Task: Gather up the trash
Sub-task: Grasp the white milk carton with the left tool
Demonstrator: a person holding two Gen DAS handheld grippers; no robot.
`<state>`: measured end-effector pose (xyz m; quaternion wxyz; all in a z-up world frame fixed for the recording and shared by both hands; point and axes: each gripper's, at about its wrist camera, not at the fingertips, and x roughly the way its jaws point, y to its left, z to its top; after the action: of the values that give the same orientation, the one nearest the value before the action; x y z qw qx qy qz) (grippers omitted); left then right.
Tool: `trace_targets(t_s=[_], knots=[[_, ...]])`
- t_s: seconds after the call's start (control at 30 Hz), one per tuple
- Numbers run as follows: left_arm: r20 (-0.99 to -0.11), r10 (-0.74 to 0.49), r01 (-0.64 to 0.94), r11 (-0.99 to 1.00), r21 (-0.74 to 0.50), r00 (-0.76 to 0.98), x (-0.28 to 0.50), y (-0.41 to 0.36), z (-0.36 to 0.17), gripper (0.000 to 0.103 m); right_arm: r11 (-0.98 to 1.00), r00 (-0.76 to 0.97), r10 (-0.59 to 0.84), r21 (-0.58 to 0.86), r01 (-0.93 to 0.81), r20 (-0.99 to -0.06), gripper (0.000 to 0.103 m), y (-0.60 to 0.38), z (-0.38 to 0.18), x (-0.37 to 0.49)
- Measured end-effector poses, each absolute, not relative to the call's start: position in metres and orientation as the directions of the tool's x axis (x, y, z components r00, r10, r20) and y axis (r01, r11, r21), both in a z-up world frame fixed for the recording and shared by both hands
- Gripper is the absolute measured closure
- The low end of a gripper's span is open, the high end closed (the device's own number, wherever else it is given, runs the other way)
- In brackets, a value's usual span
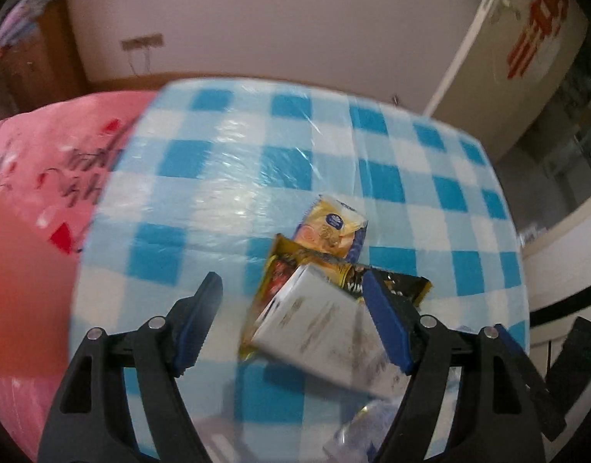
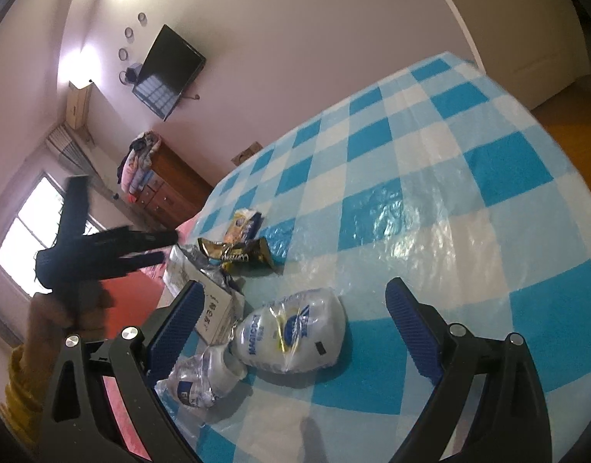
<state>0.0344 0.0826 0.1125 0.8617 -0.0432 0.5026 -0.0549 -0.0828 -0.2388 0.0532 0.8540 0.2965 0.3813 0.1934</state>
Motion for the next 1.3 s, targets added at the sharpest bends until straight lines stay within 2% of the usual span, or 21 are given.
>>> trace_targets(t_s=[0.27,0.47,0.77,1.1,1.3], knots=[[-0.841,-0.245,-0.086,0.942,-0.323,0.482,-0.024,0.091,0.106,0.027,0.773,0.588,0.565,0.620,-0.134,-0.578,0.009,-0.226,0.051,-0.085],[-0.819,-0.272,-0.131,0.914,-0.385,0.506,-0.019,0.069,0.089,0.027,0.791,0.557,0.567,0.590,-0.163,-0.607,0.009,-0.215,0.049,-0.084],[-0.859,-0.228,-0.226,0.905,-0.361,0.458,0.002,0.054,0.063,0.027,0.796,0.543,0.570,0.578,-0.179,-0.617,0.009,-0.213,0.048,-0.085],[-0.887,-0.154,-0.243,0.929,-0.280,0.435,0.019,0.044,0.053,0.028,0.780,0.537,0.589,0.597,-0.185,-0.604,0.009,-0.217,0.047,-0.082],[-0.884,-0.158,-0.224,0.934,-0.278,0.440,0.015,0.049,0.056,0.040,0.792,0.531,0.582,0.577,-0.200,-0.616,0.009,-0.211,0.047,-0.080]])
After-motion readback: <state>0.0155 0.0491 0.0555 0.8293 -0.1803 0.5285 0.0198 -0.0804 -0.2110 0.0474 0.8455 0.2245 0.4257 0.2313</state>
